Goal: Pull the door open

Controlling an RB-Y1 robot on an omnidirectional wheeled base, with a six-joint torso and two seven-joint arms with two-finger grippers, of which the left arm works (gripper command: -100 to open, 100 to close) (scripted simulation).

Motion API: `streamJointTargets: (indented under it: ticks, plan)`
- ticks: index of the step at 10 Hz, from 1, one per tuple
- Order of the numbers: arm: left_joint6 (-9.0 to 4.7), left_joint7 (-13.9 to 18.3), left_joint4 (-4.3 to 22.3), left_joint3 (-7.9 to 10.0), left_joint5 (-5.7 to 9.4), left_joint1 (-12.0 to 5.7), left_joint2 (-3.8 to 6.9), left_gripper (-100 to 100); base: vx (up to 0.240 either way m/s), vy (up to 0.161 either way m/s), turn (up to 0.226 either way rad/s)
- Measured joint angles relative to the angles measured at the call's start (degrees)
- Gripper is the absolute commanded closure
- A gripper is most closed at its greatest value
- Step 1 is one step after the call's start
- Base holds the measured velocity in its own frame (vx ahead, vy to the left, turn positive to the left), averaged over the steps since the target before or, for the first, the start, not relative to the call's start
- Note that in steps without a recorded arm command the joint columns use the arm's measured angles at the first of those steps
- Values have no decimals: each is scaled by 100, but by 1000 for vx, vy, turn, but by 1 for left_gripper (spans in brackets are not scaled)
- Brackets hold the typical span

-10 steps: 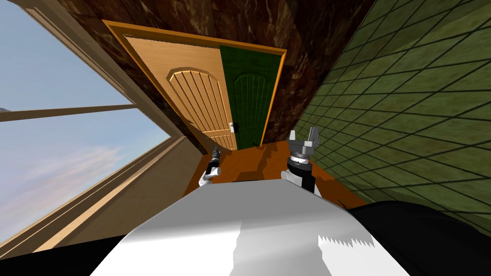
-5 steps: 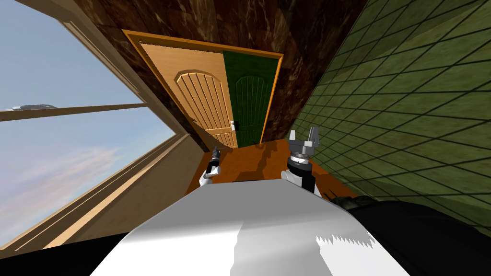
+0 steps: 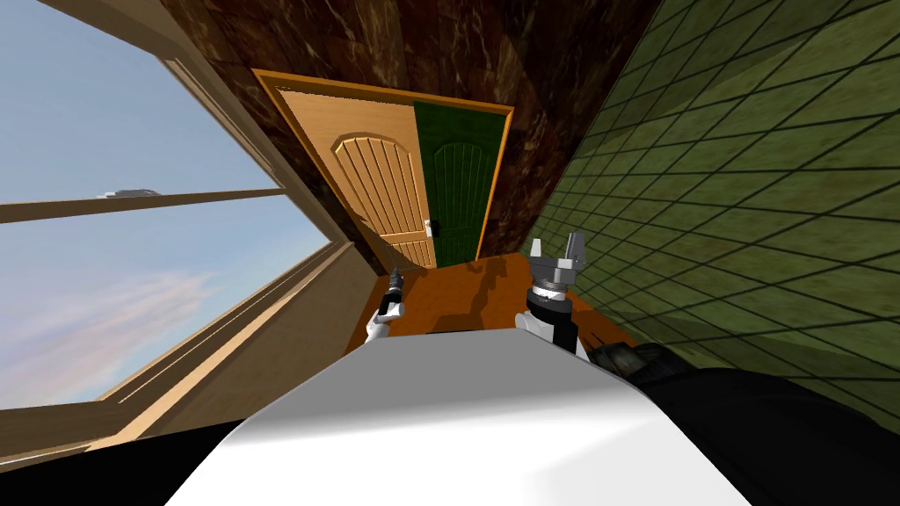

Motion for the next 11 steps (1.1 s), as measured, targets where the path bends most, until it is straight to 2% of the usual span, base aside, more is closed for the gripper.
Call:
streamJointTargets:
  ticks: [6, 11]
  plan:
    - [-164, 26, 559, 89, 20, -376, 92, -100, -85, 45, -22]
    - [-308, 52, 1054, 168, 40, -717, 175, -100, -34, 38, -25]
